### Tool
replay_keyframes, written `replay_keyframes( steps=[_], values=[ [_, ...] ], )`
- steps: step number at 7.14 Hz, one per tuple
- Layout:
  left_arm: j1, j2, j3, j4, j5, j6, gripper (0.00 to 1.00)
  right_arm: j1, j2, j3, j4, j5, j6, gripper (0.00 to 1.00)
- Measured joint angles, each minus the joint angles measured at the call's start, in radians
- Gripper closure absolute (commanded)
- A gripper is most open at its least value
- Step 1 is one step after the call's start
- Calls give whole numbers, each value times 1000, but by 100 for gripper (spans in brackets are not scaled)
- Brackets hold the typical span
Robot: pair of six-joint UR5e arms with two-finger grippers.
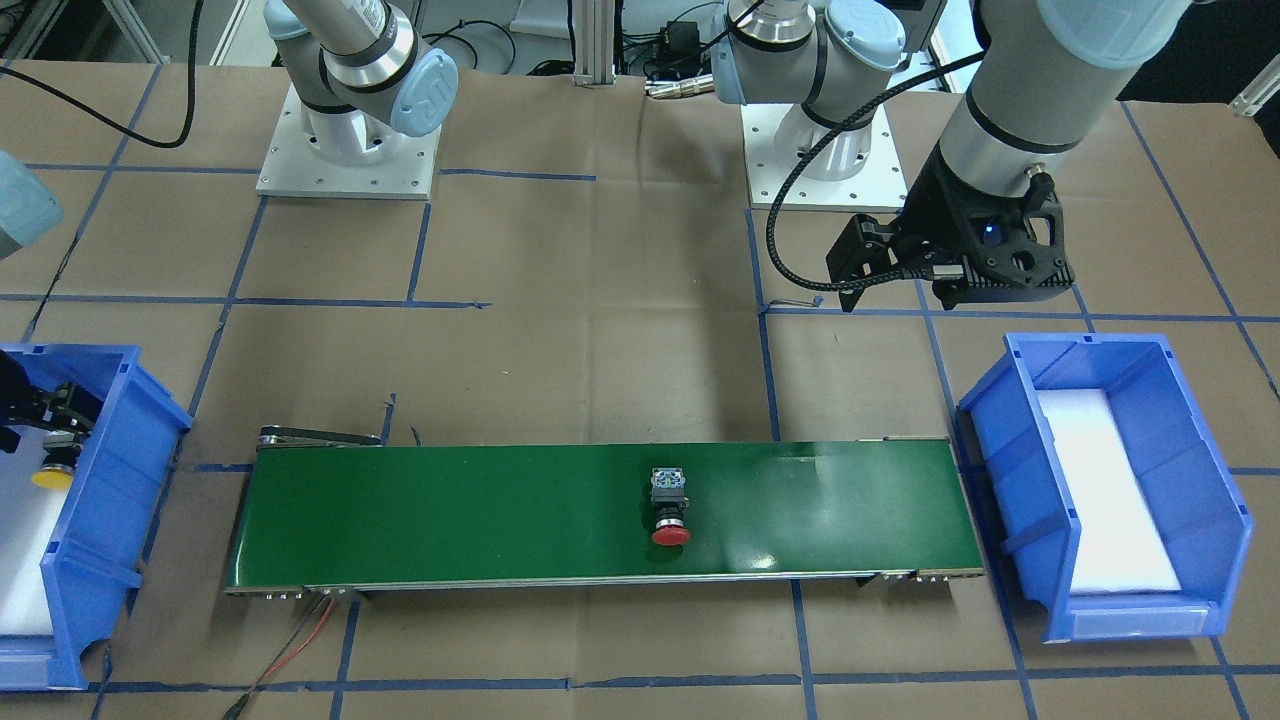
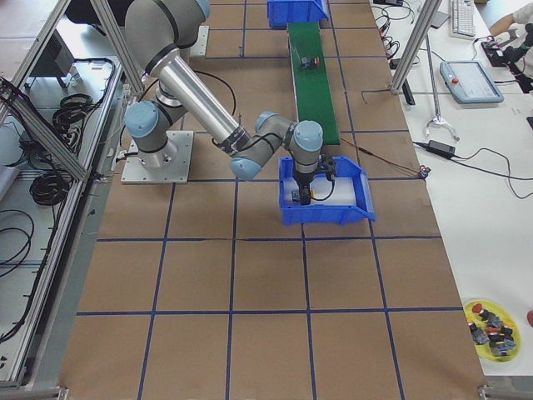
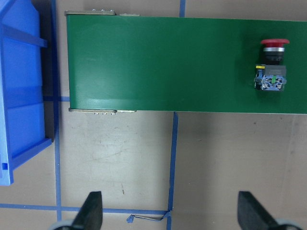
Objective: Transport two buttons from left to right
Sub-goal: 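Carry the yellow button with the right gripper into the empty bin, then open the right gripper to drop the yellow button and lift away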
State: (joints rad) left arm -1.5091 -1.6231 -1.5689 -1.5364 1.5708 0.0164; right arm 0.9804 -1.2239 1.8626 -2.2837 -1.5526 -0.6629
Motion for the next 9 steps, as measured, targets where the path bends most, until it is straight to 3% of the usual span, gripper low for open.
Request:
replay_keyframes(
  steps=[4,5,7,8,9],
  values=[
    [1,0,-2,1,0,0,1,16,-189,-46,33,5,53,0],
    [0,1,-3,1,-1,0,1,44,-234,-93,92,43,105,0],
    [0,1,-3,1,-1,-1,1,144,-285,-200,318,179,238,0],
    [0,2,-3,1,-2,-1,1,200,-299,-225,393,187,277,0],
    [0,2,-3,1,-2,-1,1,257,-308,-236,424,139,307,0]
  ],
)
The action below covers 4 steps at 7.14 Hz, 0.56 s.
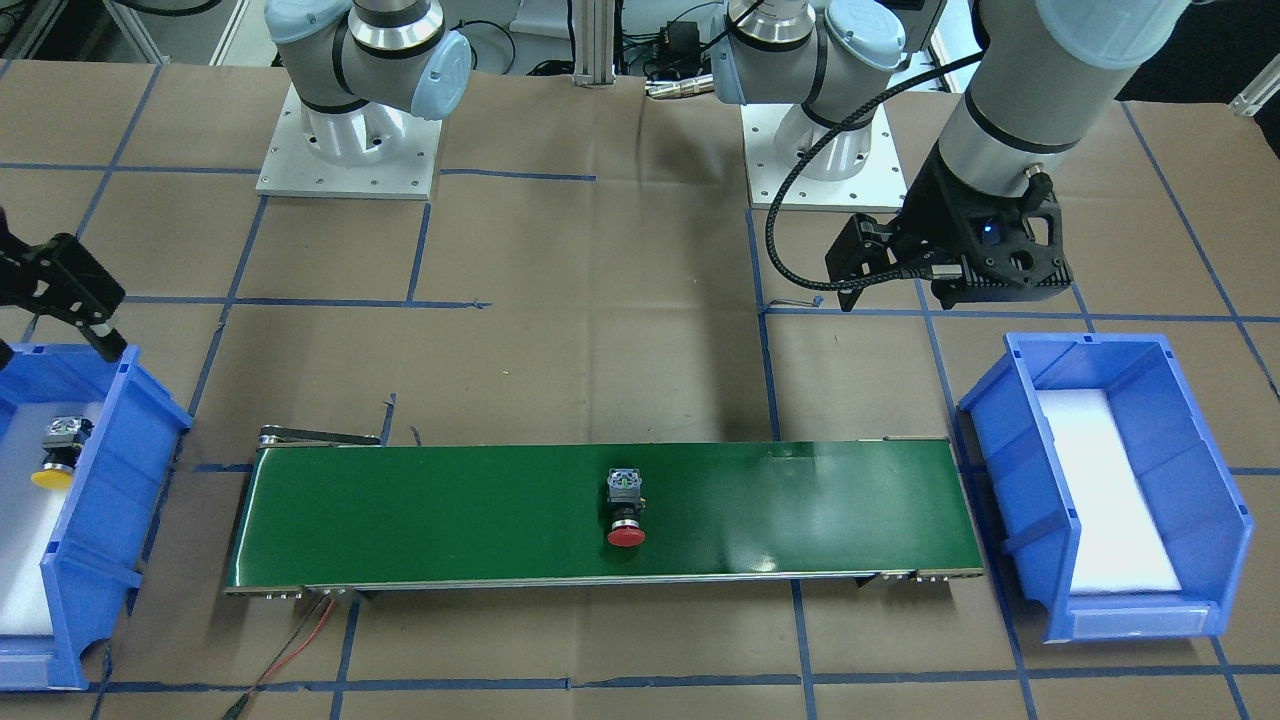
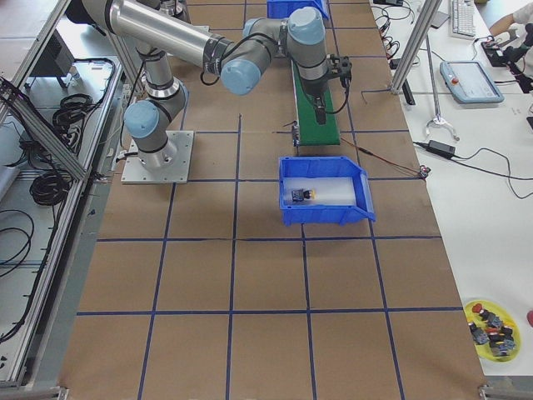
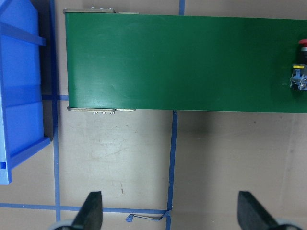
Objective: Transport two buttons from left to right
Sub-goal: 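Open the right gripper to drop the yellow button and lift away, then move the right gripper over the red button on the conveyor and grasp it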
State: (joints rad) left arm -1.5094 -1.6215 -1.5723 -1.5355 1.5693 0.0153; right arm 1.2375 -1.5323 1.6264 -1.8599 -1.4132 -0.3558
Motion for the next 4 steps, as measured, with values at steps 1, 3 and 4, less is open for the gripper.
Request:
replay_keyframes(
  steps=[1,3,4],
  values=[
    [0,0,0,0,0,0,1,60,-2,-4,6,-83,49,0],
    [0,0,0,0,0,0,1,199,20,0,-54,-179,187,0],
    [0,0,0,0,0,-1,1,252,41,2,-105,-189,249,0]
  ],
)
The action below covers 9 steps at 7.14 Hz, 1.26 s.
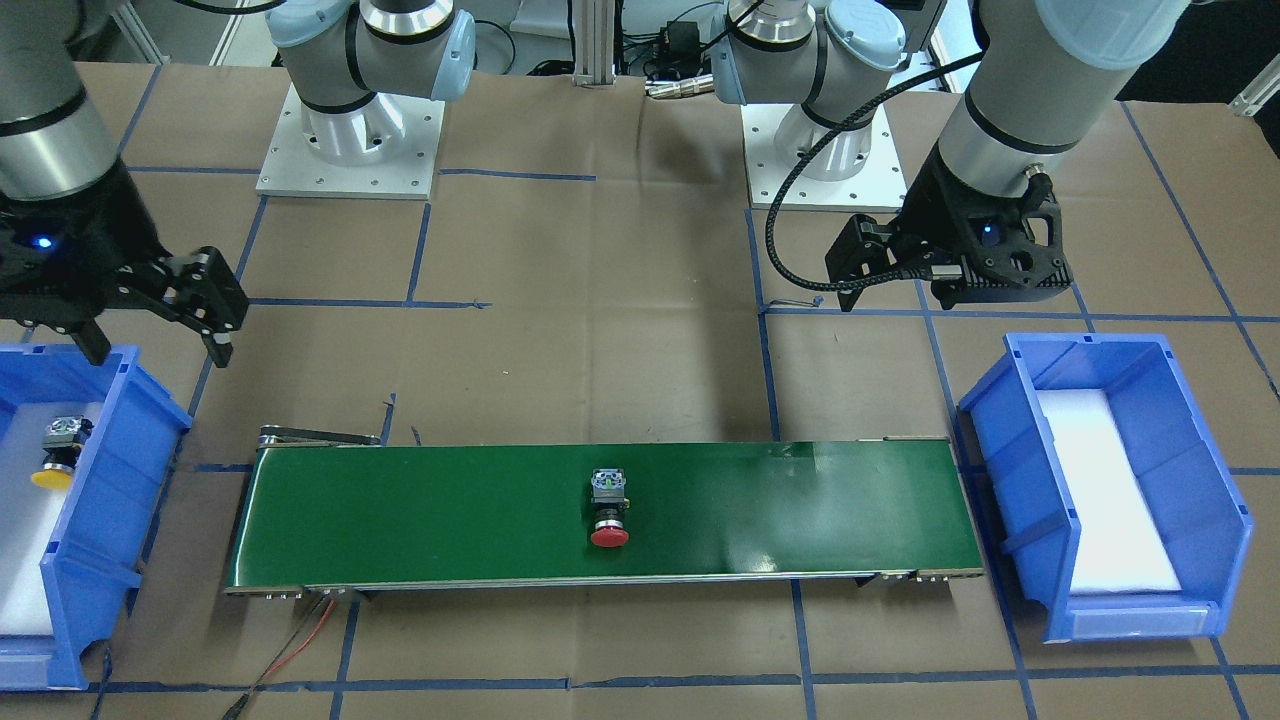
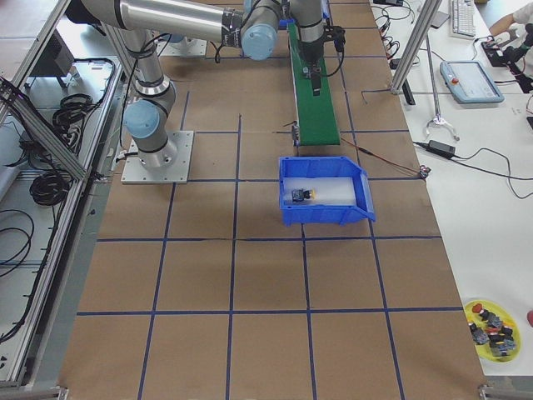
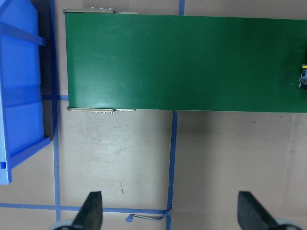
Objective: Transport two buttons from left to right
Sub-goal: 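Move the right gripper over the red button on the conveyor and grasp it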
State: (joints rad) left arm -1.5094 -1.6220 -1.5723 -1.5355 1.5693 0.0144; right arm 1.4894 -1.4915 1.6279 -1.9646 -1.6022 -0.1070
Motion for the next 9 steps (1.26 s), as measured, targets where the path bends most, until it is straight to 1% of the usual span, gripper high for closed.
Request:
replay_keyframes(
  steps=[1,4,5,7,9],
  values=[
    [0,0,0,0,0,0,1,27,17,1,-25,2,41,0],
    [0,0,1,0,0,-1,1,42,63,2,-38,17,68,0],
    [0,1,1,0,0,-1,1,43,81,1,-38,31,68,0],
    [0,0,1,0,0,-1,1,43,119,-2,-41,93,71,0],
    [0,1,2,0,0,-2,1,44,158,-7,-53,110,98,0]
  ],
)
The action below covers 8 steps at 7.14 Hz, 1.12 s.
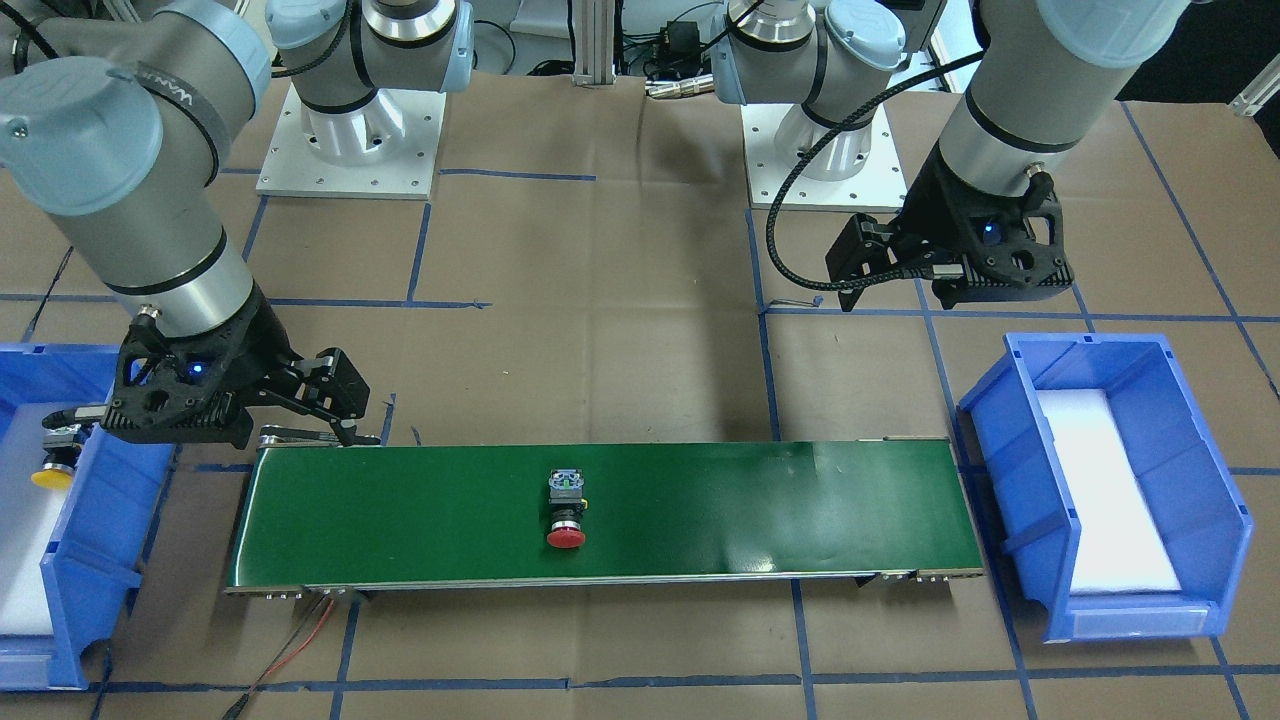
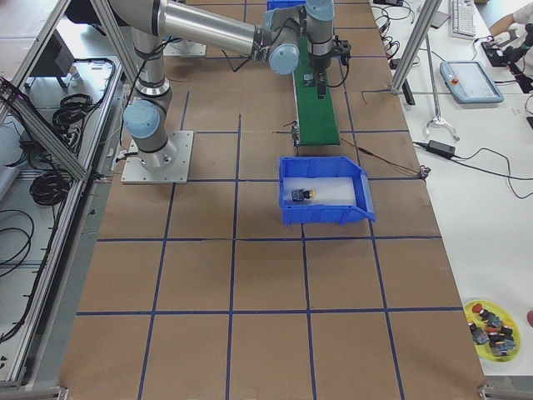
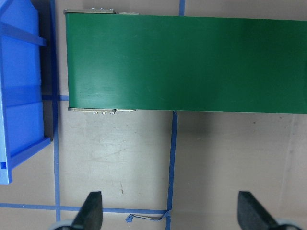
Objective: Transport two buttons from left to right
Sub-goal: 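Move the right gripper over the red button on the conveyor and grasp it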
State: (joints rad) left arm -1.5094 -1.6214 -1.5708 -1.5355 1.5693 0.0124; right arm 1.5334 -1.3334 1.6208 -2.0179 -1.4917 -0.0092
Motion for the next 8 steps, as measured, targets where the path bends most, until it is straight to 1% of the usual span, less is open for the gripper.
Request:
replay_keyframes(
  steps=[2,5,6,8],
  values=[
    [0,0,1,0,-1,-1,1,21,41,-7,-28,0,63,0],
    [0,0,1,0,-1,-2,1,68,134,-85,-23,-5,127,0],
    [0,0,1,0,-1,-2,1,71,156,-103,-19,-4,131,0],
    [0,-1,2,0,-2,-4,1,72,172,-110,-12,-4,134,0]
  ],
)
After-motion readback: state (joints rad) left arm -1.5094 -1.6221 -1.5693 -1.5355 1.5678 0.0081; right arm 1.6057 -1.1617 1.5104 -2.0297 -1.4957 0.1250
